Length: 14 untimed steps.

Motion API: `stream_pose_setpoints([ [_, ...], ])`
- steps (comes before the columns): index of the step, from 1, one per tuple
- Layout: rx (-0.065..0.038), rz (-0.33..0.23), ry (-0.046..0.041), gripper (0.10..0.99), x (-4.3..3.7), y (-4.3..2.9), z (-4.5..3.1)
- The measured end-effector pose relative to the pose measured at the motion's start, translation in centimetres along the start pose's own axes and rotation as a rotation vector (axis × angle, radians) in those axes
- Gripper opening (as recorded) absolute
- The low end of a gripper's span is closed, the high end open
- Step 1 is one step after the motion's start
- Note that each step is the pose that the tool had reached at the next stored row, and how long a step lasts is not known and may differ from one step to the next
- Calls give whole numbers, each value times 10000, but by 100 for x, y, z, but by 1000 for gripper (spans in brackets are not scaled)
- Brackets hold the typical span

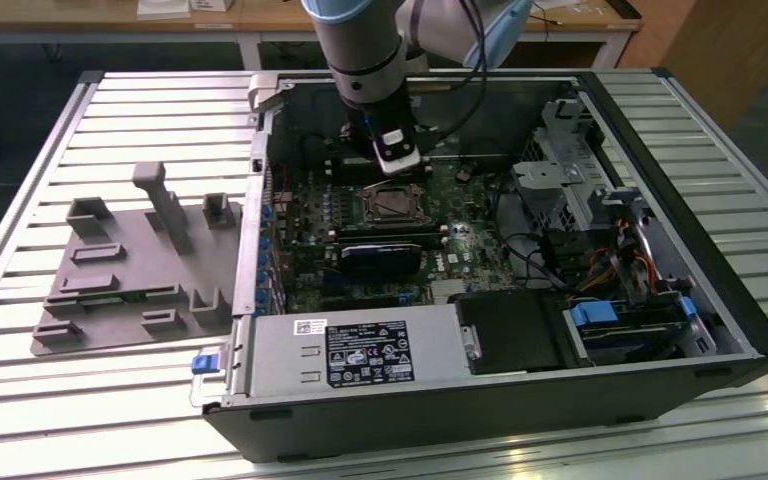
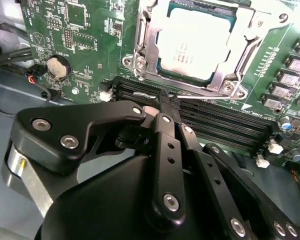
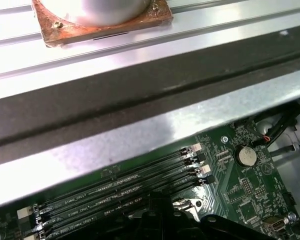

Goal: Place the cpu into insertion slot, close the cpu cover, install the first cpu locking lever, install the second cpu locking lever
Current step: 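Install the first cpu locking lever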

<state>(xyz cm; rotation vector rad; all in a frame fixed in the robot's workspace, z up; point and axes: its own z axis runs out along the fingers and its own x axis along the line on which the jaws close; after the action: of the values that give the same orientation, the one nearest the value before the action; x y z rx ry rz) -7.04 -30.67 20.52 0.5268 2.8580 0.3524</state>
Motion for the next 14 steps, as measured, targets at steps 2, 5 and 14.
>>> stream_pose_setpoints([
  [2, 22, 48, -34, 102, 2, 0, 6],
  [5, 56, 112, -93, 102, 4, -1, 17],
  [14, 96, 289, -184, 102, 27, 23, 39],
])
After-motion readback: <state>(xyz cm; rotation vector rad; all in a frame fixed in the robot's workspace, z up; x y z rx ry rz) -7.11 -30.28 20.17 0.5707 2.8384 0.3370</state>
